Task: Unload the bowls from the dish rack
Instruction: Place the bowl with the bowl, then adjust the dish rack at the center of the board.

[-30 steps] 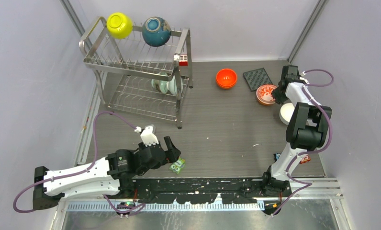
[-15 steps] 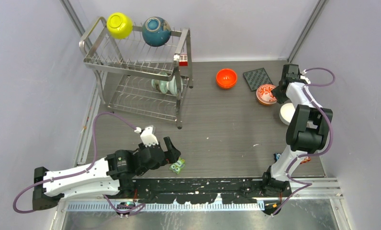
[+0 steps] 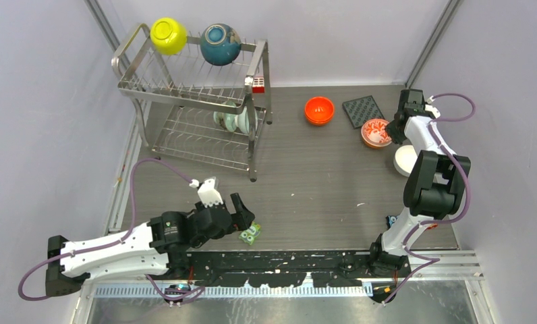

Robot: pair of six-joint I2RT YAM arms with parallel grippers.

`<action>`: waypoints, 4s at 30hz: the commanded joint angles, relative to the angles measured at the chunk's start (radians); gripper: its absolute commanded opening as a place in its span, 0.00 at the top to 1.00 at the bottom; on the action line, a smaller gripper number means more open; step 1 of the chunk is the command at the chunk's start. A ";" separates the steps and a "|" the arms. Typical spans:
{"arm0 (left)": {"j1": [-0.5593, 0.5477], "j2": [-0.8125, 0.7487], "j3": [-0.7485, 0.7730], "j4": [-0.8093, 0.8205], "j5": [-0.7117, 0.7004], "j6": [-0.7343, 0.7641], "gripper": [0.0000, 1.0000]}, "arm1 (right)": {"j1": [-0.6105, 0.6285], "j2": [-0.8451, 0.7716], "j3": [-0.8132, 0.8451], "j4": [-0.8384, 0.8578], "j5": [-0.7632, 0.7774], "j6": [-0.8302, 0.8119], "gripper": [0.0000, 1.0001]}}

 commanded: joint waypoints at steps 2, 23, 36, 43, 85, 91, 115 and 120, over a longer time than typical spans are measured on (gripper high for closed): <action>0.000 -0.019 0.000 0.018 -0.014 -0.003 0.01 | -0.003 0.007 0.020 0.005 0.028 -0.011 0.75; 0.000 -0.008 0.006 0.010 -0.024 -0.002 0.01 | -0.003 0.060 0.029 0.003 0.021 -0.019 0.84; 0.002 -0.001 0.010 0.011 -0.029 0.003 0.01 | -0.004 0.073 0.032 0.001 0.018 -0.021 0.84; 0.001 -0.008 0.011 0.006 -0.032 0.005 0.01 | -0.001 0.018 0.068 -0.031 0.016 0.001 0.56; 0.162 0.345 0.920 0.114 -0.283 1.145 0.02 | 0.641 -1.002 -0.660 0.368 -0.415 -0.006 0.25; 0.372 0.379 0.975 0.073 -0.039 0.951 0.02 | 0.656 -1.000 -0.729 0.427 -0.439 0.030 0.25; 0.259 0.208 0.074 0.868 0.092 1.131 0.00 | 0.661 -0.933 -0.712 0.395 -0.472 -0.023 0.27; 0.362 0.319 0.017 1.089 0.135 1.088 0.04 | 0.660 -0.996 -0.722 0.342 -0.440 -0.055 0.27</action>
